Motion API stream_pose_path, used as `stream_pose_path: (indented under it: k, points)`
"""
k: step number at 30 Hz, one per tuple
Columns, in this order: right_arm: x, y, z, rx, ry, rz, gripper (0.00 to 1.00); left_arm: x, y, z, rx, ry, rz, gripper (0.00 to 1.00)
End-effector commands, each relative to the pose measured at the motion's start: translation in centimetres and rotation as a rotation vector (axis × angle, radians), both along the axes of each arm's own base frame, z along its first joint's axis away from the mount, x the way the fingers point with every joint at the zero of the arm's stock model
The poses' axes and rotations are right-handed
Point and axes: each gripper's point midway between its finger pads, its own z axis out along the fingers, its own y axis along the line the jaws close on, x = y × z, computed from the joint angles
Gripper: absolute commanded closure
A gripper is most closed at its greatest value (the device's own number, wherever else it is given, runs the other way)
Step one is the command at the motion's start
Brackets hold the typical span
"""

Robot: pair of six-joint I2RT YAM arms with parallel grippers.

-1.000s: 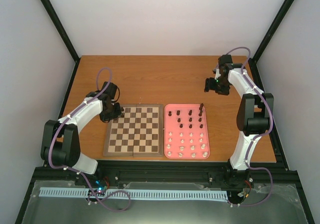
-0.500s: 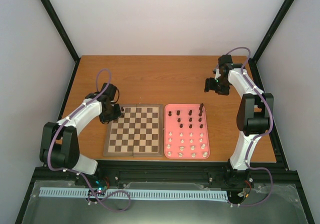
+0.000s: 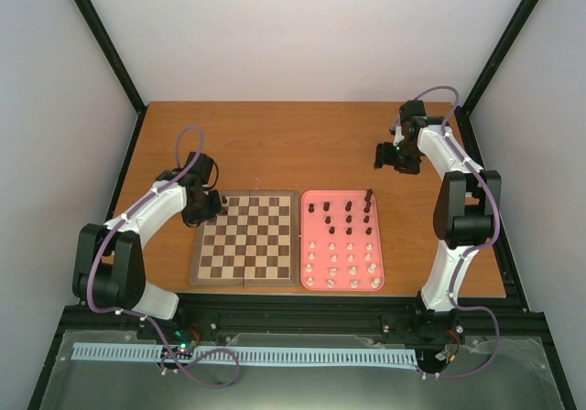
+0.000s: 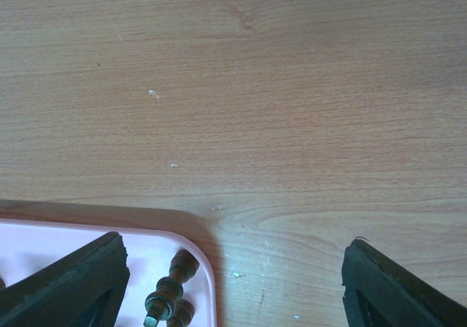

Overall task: Set up the chess pieces on the board
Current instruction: Place the chess piece on the chessboard.

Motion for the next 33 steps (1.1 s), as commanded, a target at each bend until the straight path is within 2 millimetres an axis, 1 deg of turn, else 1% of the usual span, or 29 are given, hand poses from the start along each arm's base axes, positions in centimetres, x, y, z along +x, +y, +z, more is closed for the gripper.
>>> stream_pose_path:
  k: [1, 5, 11, 14, 17, 19, 21, 22, 24, 26, 29, 33]
  points:
    - [0.0, -0.3, 0.6, 0.0, -0.021, -0.002, 0.21, -1.7, 0.0, -0.4, -0.019, 0.053, -0.004, 0.85]
    - [0.0, -0.2, 0.6, 0.001, -0.021, 0.0, 0.21, -1.8, 0.0, -0.2, -0.025, 0.049, -0.006, 0.78]
    - [0.0, -0.2, 0.7, 0.003, -0.023, 0.0, 0.21, -1.9, 0.0, 0.0, -0.025, 0.043, -0.008, 0.75]
    - [-0.1, -0.2, 0.7, 0.005, -0.023, 0.002, 0.21, -1.8, 0.1, 0.2, -0.018, 0.042, -0.011, 0.7]
    - [-0.1, -0.1, 0.7, 0.008, -0.023, 0.003, 0.21, -1.7, 0.1, 0.7, -0.013, 0.036, -0.013, 0.68]
    - [-0.1, -0.2, 0.7, 0.007, -0.023, 0.003, 0.21, -1.7, 0.2, 1.3, -0.011, 0.03, -0.02, 0.63]
    - [-0.1, -0.2, 0.7, 0.005, -0.023, 0.003, 0.21, -2.1, 0.3, 2.3, -0.007, 0.031, -0.029, 0.55]
    - [-0.1, -0.2, 0.8, 0.004, -0.023, 0.003, 0.2, -2.3, 0.2, 2.9, -0.011, 0.027, -0.036, 0.49]
    - [-0.1, -0.3, 0.8, 0.0, -0.024, 0.003, 0.2, -2.6, 0.2, 4.6, -0.017, 0.007, -0.05, 0.35]
    - [-0.2, -0.3, 0.8, -0.002, -0.024, 0.004, 0.2, -2.7, 0.2, 6.8, -0.019, -0.03, -0.064, 0.2]
    - [-0.2, -0.3, 0.8, -0.001, -0.024, 0.0, 0.2, -2.3, 0.1, 9.8, -0.023, -0.08, -0.077, 0.19]
    - [0.1, -0.6, 1.0, -0.013, -0.032, -0.012, 0.2, -0.7, -1.7, 11.8, -0.093, -0.132, -0.096, 0.18]
